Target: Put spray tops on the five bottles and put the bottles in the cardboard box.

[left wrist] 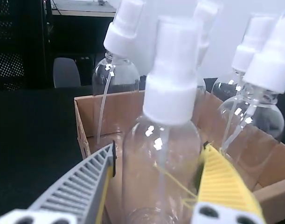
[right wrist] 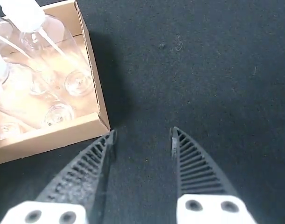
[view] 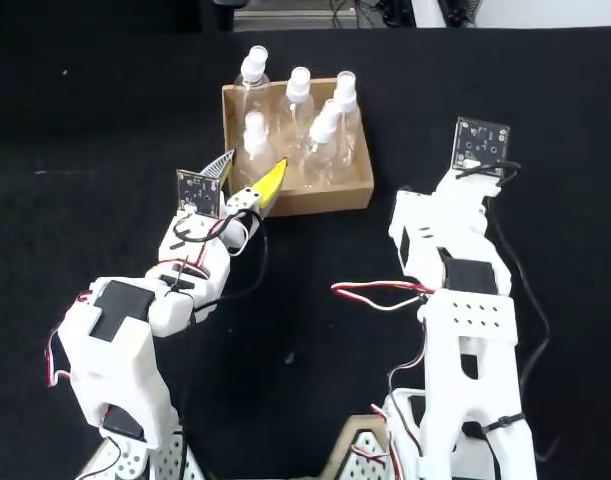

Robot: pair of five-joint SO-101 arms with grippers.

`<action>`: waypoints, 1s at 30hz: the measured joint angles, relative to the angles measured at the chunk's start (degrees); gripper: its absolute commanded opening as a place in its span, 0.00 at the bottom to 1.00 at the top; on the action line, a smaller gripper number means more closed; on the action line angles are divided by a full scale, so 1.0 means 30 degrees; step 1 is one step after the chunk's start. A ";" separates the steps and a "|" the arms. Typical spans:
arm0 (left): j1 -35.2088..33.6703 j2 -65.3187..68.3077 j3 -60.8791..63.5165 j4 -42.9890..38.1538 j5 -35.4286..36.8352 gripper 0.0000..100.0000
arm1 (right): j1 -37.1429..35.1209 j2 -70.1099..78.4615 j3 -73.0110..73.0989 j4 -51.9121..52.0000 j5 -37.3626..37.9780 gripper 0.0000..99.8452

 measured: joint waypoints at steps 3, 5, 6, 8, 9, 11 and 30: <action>0.0000 0.0000 0.0000 0.0000 0.0000 0.27 | 0.0000 0.0000 0.0000 0.0000 0.0000 0.15; 0.0000 0.0000 0.0000 0.0000 -0.0147 0.27 | 0.0000 0.0000 0.0000 0.0000 0.0000 0.15; 0.0000 0.0000 0.0000 0.0000 -0.0352 0.27 | 0.0000 0.0000 0.0000 0.0000 0.0000 0.15; 0.0000 0.0000 0.0000 0.0000 -0.0703 0.27 | 0.0000 0.0000 0.0000 0.0000 0.0000 0.15; 0.0000 0.0000 0.0000 0.0000 -0.0762 0.27 | 0.0000 0.0000 0.0000 0.0000 0.0000 0.15; 0.0000 0.0000 0.0000 0.0029 -0.0762 0.27 | 0.0000 0.0000 0.0000 0.0000 0.0000 0.15; -0.0733 -1.2044 0.6212 0.6476 -0.0762 0.06 | 0.0791 0.0000 0.0000 0.0000 0.0000 0.01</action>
